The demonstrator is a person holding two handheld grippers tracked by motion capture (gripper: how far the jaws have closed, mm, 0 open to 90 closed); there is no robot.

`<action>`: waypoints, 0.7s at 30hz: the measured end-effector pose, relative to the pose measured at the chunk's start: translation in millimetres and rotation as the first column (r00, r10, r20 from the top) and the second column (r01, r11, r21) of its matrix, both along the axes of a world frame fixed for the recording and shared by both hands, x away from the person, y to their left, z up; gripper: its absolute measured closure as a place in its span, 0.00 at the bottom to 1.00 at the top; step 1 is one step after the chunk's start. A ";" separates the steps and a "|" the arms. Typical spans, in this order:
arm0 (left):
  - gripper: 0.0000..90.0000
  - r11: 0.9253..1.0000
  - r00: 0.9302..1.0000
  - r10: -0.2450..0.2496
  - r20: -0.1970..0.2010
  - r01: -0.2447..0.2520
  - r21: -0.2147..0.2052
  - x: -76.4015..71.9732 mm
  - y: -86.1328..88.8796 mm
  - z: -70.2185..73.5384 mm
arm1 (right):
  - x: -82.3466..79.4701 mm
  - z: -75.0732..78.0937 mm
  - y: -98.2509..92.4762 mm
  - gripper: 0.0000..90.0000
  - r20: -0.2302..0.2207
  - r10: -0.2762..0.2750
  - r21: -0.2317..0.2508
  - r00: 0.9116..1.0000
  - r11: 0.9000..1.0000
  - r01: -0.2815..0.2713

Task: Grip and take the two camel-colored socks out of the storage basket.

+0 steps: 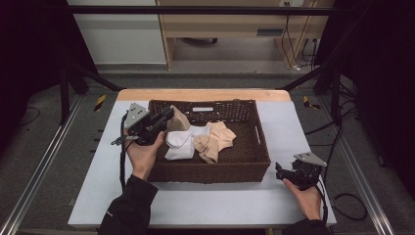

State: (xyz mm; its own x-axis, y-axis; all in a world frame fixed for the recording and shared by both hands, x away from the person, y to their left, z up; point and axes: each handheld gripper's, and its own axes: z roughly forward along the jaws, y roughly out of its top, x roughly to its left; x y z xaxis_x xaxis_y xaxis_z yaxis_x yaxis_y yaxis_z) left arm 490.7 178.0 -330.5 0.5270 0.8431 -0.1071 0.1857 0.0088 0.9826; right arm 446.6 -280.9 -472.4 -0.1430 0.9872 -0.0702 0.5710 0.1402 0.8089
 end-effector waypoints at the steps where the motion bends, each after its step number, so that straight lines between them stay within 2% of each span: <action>1: 0.93 1.000 1.000 0.003 0.007 -0.003 0.000 -1.9 3.1 1.7 | 0.1 -0.1 0.1 0.05 0.000 0.001 0.001 1.000 1.000 -0.001; 6: 0.93 1.000 0.999 0.026 0.037 -0.026 0.004 -11.6 16.7 7.1 | 0.1 -0.2 0.3 0.05 -0.002 0.003 0.000 1.000 1.000 -0.003; 13: 0.93 0.998 0.996 0.059 0.069 -0.057 -0.028 -26.0 31.7 10.0 | -0.2 -0.1 0.4 0.05 -0.002 0.005 0.001 1.000 1.000 -0.005; 17: 0.93 0.997 0.995 0.071 0.070 -0.068 -0.034 -33.0 41.0 10.1 | -0.6 0.1 0.0 0.05 0.003 0.006 -0.002 1.000 1.000 -0.006; 21: 0.93 0.999 0.997 0.047 0.058 -0.046 -0.023 -44.8 46.3 7.2 | -0.6 0.1 0.4 0.05 -0.002 0.004 0.004 1.000 1.000 -0.004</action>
State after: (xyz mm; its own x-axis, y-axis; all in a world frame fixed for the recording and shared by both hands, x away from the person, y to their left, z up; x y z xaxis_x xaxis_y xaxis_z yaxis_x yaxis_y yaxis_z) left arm 445.9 224.3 -323.3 0.4932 0.8646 -0.0959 0.1266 0.0377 0.9912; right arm 446.0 -280.5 -472.3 -0.1471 0.9869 -0.0663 0.5718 0.1395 0.8085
